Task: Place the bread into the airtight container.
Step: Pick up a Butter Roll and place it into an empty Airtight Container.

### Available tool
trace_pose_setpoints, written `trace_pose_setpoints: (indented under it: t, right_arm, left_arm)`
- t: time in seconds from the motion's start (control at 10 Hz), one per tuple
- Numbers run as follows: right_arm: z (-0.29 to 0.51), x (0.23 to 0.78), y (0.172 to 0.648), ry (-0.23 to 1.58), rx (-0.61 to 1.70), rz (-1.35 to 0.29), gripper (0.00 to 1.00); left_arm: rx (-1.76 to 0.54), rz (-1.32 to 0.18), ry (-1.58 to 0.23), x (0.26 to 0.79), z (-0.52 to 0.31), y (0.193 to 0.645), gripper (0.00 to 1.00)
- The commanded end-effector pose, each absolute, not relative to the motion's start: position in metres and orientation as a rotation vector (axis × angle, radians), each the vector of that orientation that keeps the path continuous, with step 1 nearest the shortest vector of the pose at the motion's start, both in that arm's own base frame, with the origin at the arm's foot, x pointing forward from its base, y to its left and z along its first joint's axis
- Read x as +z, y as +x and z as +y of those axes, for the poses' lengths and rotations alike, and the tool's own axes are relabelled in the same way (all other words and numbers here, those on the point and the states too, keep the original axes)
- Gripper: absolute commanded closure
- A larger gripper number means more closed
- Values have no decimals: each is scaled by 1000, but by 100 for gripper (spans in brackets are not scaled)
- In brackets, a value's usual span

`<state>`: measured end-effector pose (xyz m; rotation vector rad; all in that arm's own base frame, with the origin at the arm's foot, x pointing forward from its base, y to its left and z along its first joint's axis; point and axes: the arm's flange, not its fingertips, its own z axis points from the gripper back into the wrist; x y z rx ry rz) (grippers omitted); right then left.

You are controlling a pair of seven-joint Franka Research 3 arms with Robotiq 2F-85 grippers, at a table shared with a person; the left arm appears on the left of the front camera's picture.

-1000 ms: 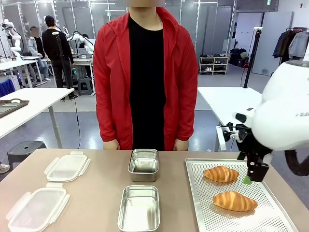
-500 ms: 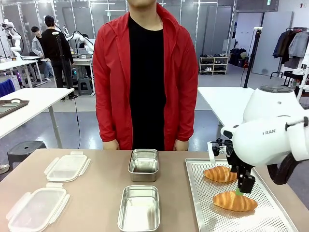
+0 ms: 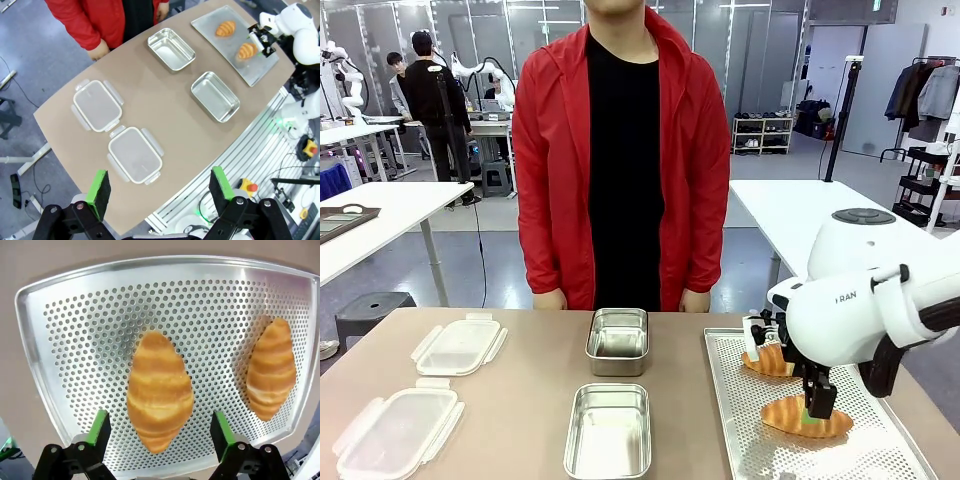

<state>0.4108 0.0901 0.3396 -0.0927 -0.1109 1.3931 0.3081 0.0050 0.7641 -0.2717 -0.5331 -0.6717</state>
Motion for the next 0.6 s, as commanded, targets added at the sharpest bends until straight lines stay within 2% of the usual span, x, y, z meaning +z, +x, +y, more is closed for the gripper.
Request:
trace_pose_setpoints:
  t: [0.0, 0.4, 0.5]
  right_arm:
    - [85, 316, 398, -112, 1370, -112, 0]
    - [80, 299, 407, -55, 1353, -111, 0]
    - [78, 301, 408, -44, 1360, -115, 7]
  left_arm:
    - [-690, -538, -269, 765, 6, 308, 0]
    - [-690, -538, -269, 765, 6, 308, 0]
    - [-690, -538, -269, 765, 6, 308, 0]
